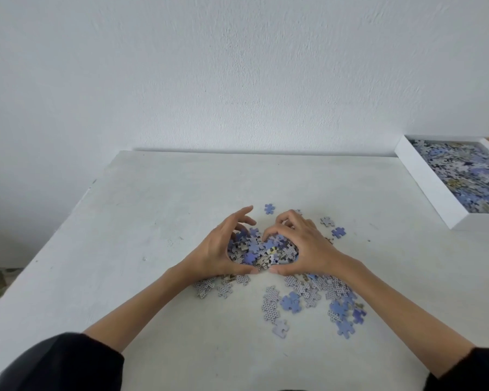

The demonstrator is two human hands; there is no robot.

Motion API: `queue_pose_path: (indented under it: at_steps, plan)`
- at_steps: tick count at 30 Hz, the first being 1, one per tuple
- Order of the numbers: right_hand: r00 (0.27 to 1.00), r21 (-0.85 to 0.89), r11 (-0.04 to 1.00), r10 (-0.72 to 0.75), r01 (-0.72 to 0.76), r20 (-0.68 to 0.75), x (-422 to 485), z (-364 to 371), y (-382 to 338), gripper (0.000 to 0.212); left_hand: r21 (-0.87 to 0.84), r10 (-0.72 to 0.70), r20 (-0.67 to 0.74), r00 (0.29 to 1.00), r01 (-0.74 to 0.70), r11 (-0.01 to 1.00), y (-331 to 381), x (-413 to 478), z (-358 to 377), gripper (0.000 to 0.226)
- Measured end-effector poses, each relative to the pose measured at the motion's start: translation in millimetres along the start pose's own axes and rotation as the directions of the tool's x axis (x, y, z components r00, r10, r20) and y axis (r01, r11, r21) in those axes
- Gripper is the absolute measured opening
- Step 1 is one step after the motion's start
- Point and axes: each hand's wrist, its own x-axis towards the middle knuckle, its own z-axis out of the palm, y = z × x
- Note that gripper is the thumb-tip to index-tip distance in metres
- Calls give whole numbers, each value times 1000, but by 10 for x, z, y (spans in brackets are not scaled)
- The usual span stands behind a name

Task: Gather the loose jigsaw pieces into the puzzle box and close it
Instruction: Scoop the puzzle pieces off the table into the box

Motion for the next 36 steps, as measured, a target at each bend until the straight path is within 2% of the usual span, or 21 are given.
queue_pose_path:
  at_steps: [5, 9, 11, 15, 18, 21, 23, 28, 31, 36]
  plan:
    - [999, 40, 999, -29, 28, 31, 27, -3, -17, 62, 18, 0, 17, 1000, 0, 1000, 10, -7, -10, 69]
    - [999, 19, 1000, -18, 17, 37, 46, 15, -2, 73, 98, 23, 16, 1000, -24, 995, 3, 7, -4, 50]
    - [1000, 10, 1000, -23, 23, 12, 64, 35, 1, 67, 119, 42, 5, 999, -43, 992, -1, 14, 11, 39]
    - [996, 98, 994, -40, 48, -75, 89, 46, -26, 47, 111, 58, -47, 997, -52, 992, 3, -2, 21, 26]
    - [991, 211, 977, -6, 34, -133, 105, 53, -2, 46, 62, 8, -45, 999, -5, 998, 46, -24, 1, 30]
    - [980, 445, 895, 110, -26, -165, 116, 1, 35, 29, 65, 13, -22, 1000, -12, 998, 95, -33, -4, 35]
    - [977, 536, 844, 128, -18, -169, 116, -73, 7, 29, 54, 26, -43, 999, -24, 998, 97, -29, -14, 33]
    - [990, 557, 830, 53, 27, -127, 95, -186, -39, 39, -28, -24, -134, 991, 20, 999, 115, 15, -11, 18]
    - [995, 573, 820, 63, -7, -79, 49, -200, -28, 30, -62, -46, -176, 983, 36, 997, 170, 59, 10, 17]
    - [995, 587, 807, -4, 64, -103, 0, -362, -44, 22, -73, 16, -206, 978, -32, 997, 414, 160, -37, 11]
